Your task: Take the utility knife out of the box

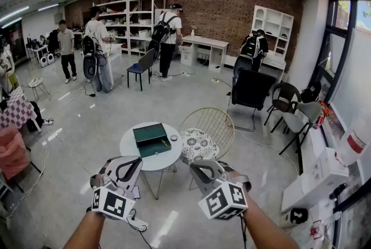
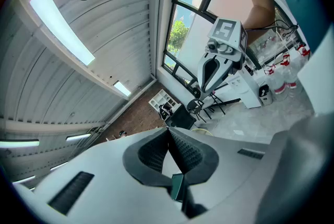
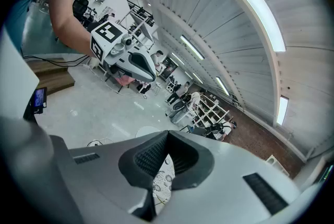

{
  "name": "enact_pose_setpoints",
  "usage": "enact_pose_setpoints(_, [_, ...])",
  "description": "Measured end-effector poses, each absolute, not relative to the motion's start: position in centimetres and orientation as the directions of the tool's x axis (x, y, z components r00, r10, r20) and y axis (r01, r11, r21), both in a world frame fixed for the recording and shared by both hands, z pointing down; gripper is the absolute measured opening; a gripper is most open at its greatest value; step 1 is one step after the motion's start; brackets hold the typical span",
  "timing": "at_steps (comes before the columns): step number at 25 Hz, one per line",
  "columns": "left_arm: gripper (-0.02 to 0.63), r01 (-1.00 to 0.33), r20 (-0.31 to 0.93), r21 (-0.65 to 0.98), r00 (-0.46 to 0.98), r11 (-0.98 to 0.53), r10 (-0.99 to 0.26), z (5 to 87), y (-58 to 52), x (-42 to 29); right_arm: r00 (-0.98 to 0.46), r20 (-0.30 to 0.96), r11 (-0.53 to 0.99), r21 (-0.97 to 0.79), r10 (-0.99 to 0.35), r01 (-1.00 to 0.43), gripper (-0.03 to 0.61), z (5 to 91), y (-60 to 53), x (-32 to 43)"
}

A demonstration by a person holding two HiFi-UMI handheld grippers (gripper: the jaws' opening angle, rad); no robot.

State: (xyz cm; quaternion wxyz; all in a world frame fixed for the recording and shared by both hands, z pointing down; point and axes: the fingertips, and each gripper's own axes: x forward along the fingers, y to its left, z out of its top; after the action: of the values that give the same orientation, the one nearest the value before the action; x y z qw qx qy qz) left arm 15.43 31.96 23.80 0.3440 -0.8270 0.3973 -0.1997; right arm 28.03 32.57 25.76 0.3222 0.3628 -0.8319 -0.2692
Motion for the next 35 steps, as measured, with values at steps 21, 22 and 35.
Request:
enact_pose_setpoints(21, [0.018,-0.518,0.059,-0.718,0.620,-0.464,-0.783,23.9,32.6,9.9,-0.521,0.338,0.596,0.646,-0.784,-0.477,0.037,25.6,33.4,22.8])
enact_pose_setpoints(22, [0.018,-0.518,0.057,-0.717,0.623,-0.466,-0.780,23.8,32.4,9.2,-0.517,0.340,0.595,0.645,-0.786,-0.480,0.037,25.5,33.2,22.1])
enact_pose_setpoints(35, [0.018,-0.531,0.045,-0.689,0.648,-0.493,-0.760,25.6,29.1,3.6,-0.494,0.352,0.589,0.639,-0.795,-0.495,0.037,26.2,30.3,15.7])
